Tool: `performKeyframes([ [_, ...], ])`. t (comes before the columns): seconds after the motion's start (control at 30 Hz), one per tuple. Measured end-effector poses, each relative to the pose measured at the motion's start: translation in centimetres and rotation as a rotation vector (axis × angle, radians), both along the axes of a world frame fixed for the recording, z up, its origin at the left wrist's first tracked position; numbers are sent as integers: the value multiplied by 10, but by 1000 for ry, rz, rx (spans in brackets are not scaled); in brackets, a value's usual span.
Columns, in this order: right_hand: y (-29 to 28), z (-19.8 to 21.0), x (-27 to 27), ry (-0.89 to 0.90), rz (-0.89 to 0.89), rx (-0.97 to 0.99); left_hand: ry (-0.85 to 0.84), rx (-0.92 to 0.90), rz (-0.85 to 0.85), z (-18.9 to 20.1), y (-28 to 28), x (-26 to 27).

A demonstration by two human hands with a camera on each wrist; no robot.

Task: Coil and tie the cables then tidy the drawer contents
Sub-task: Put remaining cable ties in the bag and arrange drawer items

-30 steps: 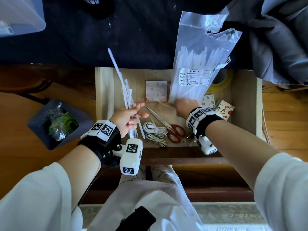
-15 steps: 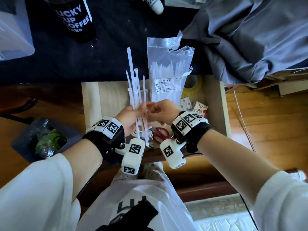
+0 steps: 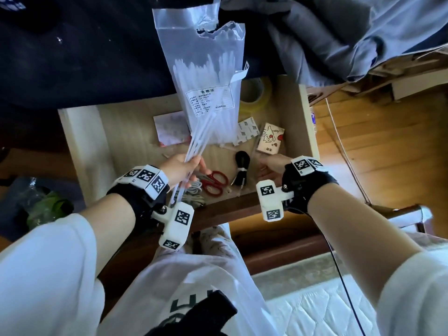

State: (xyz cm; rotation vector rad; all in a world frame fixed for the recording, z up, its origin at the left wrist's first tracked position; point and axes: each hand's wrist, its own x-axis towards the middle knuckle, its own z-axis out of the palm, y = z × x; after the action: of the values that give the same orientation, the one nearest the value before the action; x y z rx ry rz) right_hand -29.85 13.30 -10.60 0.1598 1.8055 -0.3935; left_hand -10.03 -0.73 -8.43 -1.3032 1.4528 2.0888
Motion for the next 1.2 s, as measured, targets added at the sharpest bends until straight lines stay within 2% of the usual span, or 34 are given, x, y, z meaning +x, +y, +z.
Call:
performKeyframes([
  [0.07, -10, -3, 10, -73, 38, -29, -7, 28, 21, -1, 2, 0],
  [0.23, -33, 5, 23, -198, 20, -259, -36, 49, 132, -4, -4, 9],
  [0.27, -35, 8, 21, -206, 19, -296, -43, 55, 147, -5, -5, 11],
  [0.33, -34, 10, 14, -90, 1, -300, -49, 64, 159, -6, -6, 14],
  [0.4, -31, 5, 2, 109, 29, -260, -44, 68, 163, -6, -6, 16],
  [0.43, -30, 3, -1, 189, 101, -207, -38, 68, 164, -6, -6, 16],
  [0.53, -34, -11, -7, 304, 368, -25, -16, 70, 184, -6, -5, 16],
  [0.67, -53, -4, 3, 441, 810, 158, -13, 82, 222, -4, -5, 16],
  [0.83, -74, -8, 4, 411, 900, 223, -44, 91, 243, -3, -9, 20],
  [1.07, -76, -11, 10, 487, 945, 224, -47, 139, 292, -2, -12, 20],
  [1.2, -78, -14, 7, 462, 903, 228, -27, 149, 292, -2, -13, 19],
])
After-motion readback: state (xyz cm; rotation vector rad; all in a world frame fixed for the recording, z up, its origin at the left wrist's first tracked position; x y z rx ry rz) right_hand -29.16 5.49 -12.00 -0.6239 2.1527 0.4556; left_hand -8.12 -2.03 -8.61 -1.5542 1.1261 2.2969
